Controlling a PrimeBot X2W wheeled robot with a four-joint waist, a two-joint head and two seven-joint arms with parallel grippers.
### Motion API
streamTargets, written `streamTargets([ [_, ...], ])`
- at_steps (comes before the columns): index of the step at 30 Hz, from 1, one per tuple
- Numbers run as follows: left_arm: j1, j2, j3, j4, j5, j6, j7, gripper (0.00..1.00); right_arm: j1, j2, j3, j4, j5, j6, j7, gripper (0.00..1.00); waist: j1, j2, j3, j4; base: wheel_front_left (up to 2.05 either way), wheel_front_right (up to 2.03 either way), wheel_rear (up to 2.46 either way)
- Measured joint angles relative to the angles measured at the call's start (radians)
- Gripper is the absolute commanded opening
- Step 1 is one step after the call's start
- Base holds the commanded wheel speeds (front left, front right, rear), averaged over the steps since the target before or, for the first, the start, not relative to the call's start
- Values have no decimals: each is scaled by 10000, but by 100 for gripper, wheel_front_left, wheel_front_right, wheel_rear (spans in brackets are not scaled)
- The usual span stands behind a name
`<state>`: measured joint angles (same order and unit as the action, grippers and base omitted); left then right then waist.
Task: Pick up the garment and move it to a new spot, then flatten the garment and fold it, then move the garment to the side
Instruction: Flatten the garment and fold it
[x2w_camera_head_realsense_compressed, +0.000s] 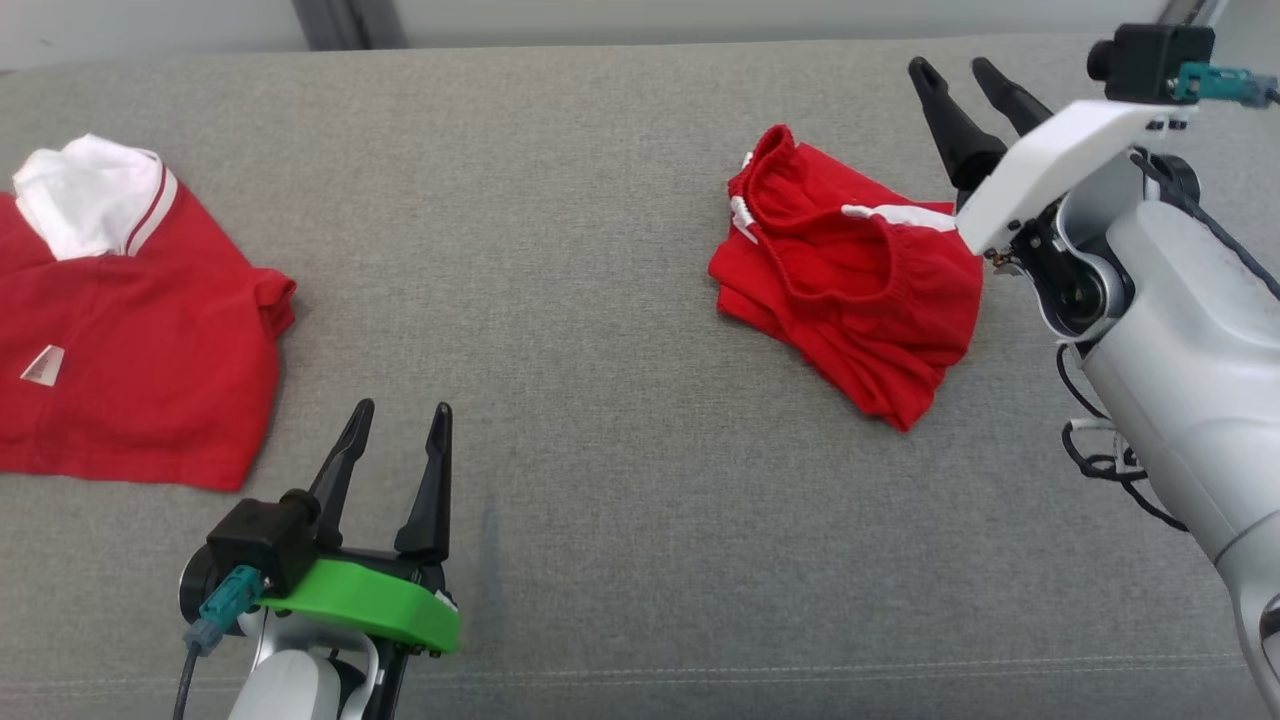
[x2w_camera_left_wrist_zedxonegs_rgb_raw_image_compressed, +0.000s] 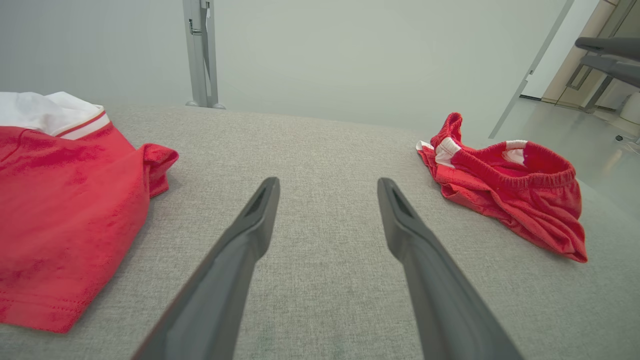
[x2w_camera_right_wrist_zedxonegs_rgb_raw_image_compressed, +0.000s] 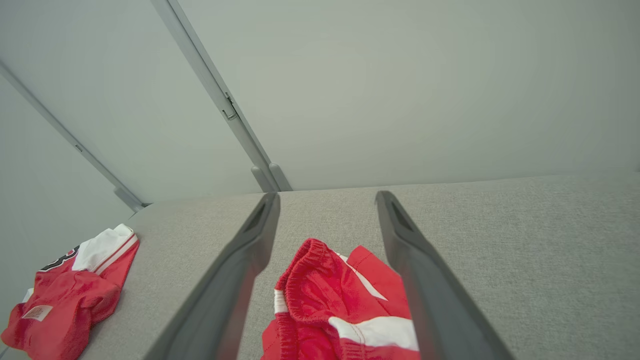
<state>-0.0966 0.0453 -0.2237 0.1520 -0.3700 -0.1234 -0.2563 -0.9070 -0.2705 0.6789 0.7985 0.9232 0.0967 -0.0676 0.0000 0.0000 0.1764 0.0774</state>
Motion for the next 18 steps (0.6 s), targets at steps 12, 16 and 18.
streamTargets([
  [12,-48,21,-460,-12,309,-8,0,100,2203,-370,-86,-857,-196,169,-1871,100,0,0,-391,-1155,0,0,0],
  [16,-97,23,-1009,121,301,-8,0,100,3011,-276,-63,-1241,-198,174,-1873,100,0,0,-506,-1555,0,0,0],
  [18,-245,23,-1375,326,299,-8,0,100,3337,-222,-31,-1415,-326,174,-1873,100,0,0,-557,-1747,0,0,0],
])
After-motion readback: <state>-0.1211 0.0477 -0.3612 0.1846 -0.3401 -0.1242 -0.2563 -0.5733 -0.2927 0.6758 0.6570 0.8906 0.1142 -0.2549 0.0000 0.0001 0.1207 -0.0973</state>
